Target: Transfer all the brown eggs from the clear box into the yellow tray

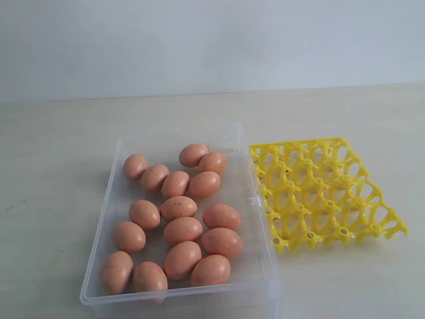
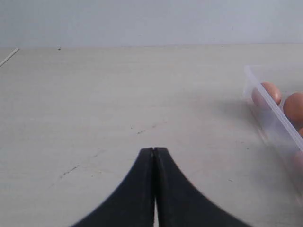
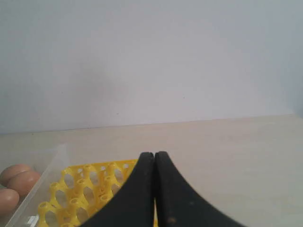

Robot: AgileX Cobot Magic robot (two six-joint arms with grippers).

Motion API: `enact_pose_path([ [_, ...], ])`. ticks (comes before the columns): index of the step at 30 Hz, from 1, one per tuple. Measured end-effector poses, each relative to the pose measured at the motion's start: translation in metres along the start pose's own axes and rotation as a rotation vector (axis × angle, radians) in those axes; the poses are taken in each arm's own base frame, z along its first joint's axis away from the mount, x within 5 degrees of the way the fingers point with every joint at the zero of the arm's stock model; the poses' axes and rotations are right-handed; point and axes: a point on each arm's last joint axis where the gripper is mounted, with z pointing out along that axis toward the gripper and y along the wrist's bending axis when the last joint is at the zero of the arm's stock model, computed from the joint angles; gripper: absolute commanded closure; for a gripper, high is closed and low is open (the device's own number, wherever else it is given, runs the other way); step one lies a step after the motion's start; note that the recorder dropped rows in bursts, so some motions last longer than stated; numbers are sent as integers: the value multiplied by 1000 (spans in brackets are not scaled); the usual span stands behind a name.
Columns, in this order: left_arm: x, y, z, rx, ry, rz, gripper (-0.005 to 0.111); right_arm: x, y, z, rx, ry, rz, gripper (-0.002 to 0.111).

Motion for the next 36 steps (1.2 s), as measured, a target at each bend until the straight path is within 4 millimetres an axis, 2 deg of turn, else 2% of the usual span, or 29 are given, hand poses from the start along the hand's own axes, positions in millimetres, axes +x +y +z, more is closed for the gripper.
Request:
enact_pose_path([
  [6, 0, 0, 0, 0, 0, 0, 107, -4, 0, 0, 1, -34, 2, 108],
  [8, 0, 0, 0, 0, 0, 0, 107, -12, 0, -1, -1, -40, 31, 108],
  [12, 0, 0, 0, 0, 0, 0, 107, -40, 2, 7, -1, -19, 169, 108],
  [15, 0, 0, 0, 0, 0, 0, 107, -58, 3, 23, 10, 54, 255, 108],
  [16, 0, 0, 0, 0, 0, 0, 107, -68, 3, 38, 23, 134, 268, 108],
  [17, 0, 0, 0, 0, 0, 0, 107, -72, 3, 44, 30, 168, 272, 108],
  [18, 0, 0, 0, 0, 0, 0, 107, -80, 4, 62, 41, 259, 270, 108],
  [19, 0, 0, 0, 0, 0, 0, 107, -82, 6, 71, 37, 305, 265, 108],
  [20, 0, 0, 0, 0, 0, 0, 107, -89, 13, 87, 4, 396, 238, 108],
  [21, 0, 0, 0, 0, 0, 0, 107, -94, 18, 94, -17, 422, 227, 108],
  [24, 0, 0, 0, 0, 0, 0, 107, -102, 53, 131, -162, 531, 138, 108],
  [28, 0, 0, 0, 0, 0, 0, 107, -95, 97, 169, -280, 630, 49, 108],
  [32, 0, 0, 0, 0, 0, 0, 107, -85, 129, 200, -331, 681, -26, 108],
  [34, 0, 0, 0, 0, 0, 0, 107, -89, 148, 215, -361, 690, -81, 108],
  [36, 0, 0, 0, 0, 0, 0, 107, -86, 174, 231, -404, 768, -230, 108],
])
